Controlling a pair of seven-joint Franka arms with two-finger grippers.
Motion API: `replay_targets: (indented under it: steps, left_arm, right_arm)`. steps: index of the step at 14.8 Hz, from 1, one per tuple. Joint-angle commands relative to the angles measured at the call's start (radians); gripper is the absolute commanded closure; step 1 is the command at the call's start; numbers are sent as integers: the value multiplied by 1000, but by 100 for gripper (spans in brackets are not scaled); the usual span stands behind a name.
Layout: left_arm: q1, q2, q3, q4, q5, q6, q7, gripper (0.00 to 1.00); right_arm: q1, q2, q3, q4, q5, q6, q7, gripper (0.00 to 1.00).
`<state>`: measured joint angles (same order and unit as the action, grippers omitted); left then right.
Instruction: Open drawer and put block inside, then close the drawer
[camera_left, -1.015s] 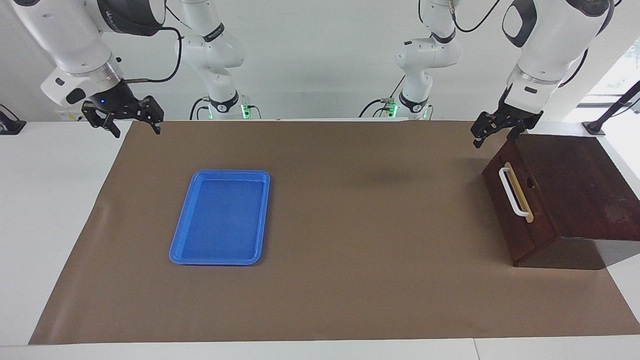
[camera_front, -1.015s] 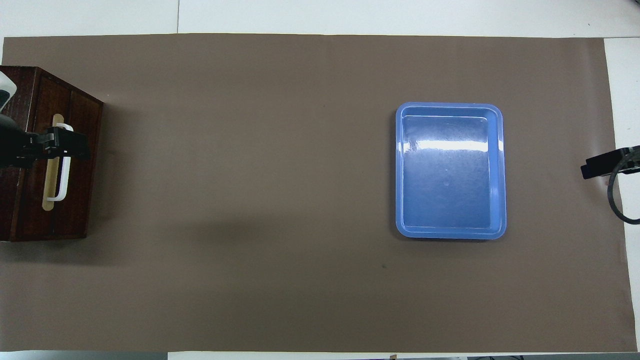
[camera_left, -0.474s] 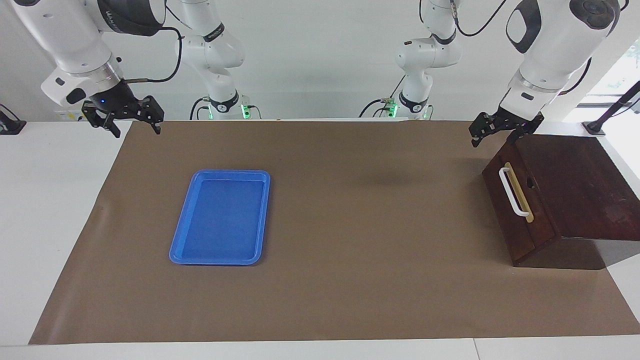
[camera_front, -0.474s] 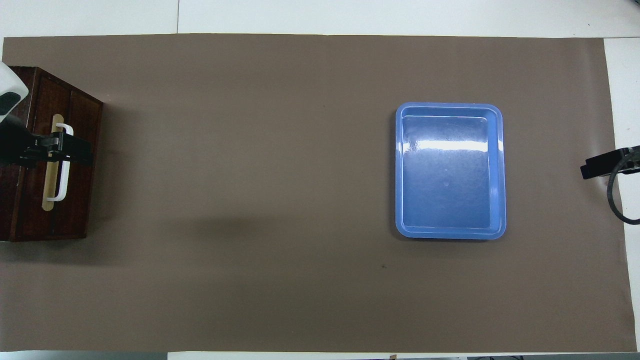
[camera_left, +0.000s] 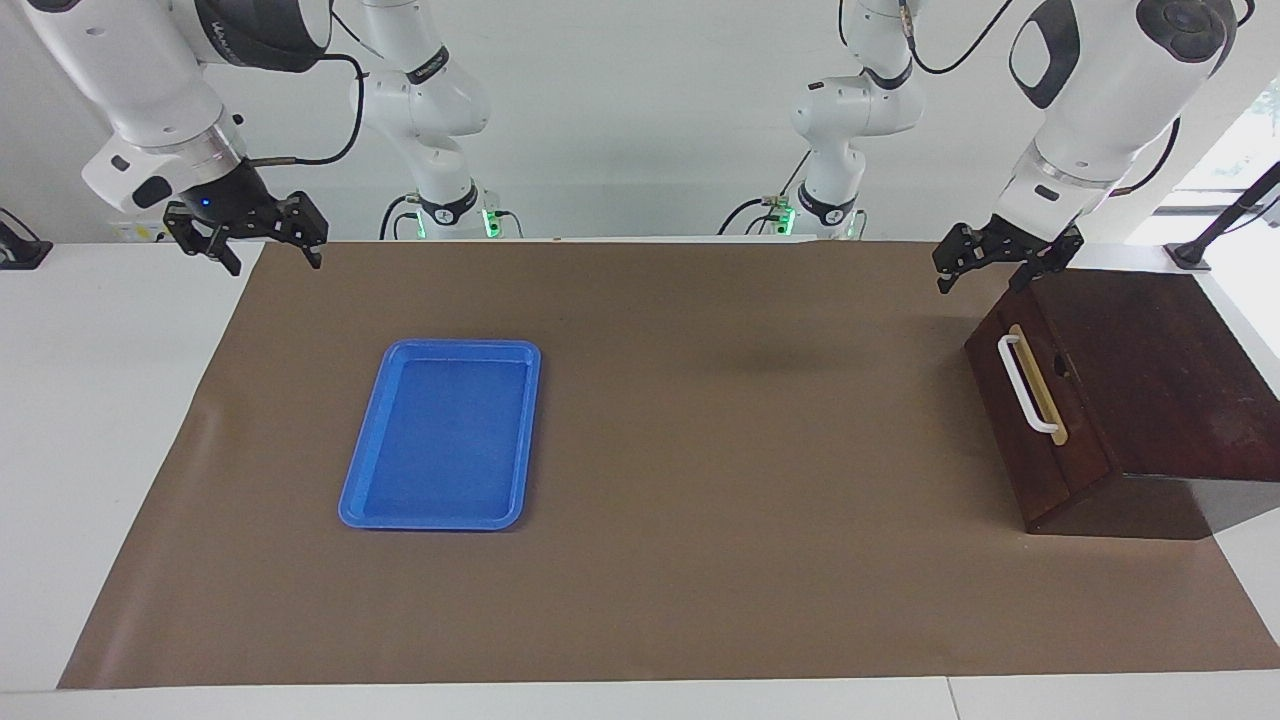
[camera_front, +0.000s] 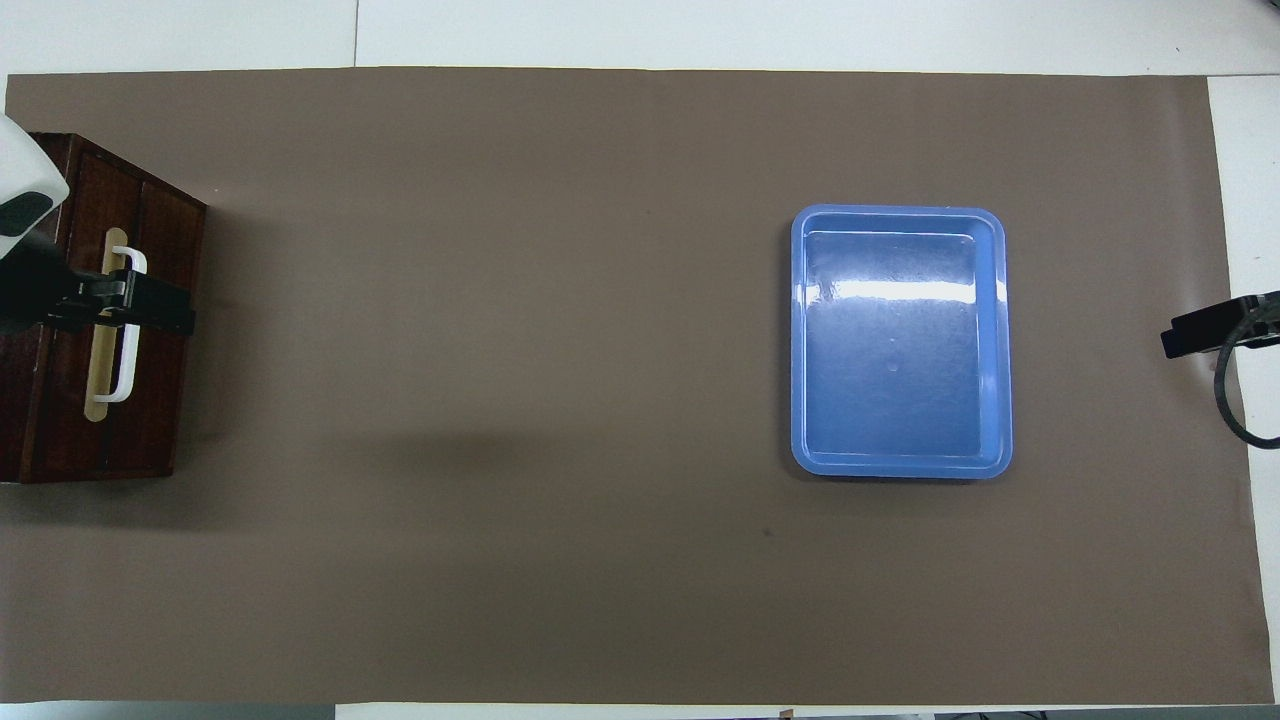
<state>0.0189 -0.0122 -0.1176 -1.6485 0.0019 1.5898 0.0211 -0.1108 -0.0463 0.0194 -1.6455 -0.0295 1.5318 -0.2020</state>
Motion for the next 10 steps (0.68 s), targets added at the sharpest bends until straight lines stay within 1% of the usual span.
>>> replay_targets:
  steps: [1, 5, 10]
  left_arm:
    - [-10, 9, 10, 24, -17, -25, 23, 0]
    - [-10, 9, 10, 22, -17, -21, 22, 0]
    - [-8, 9, 12, 21, -17, -17, 26, 0]
  right_arm:
    - [-7, 2, 8, 6, -1, 4, 1, 0]
    - [-9, 0, 7, 4, -1, -1, -31, 0]
    - [-12, 0, 7, 0, 14, 28, -28, 0]
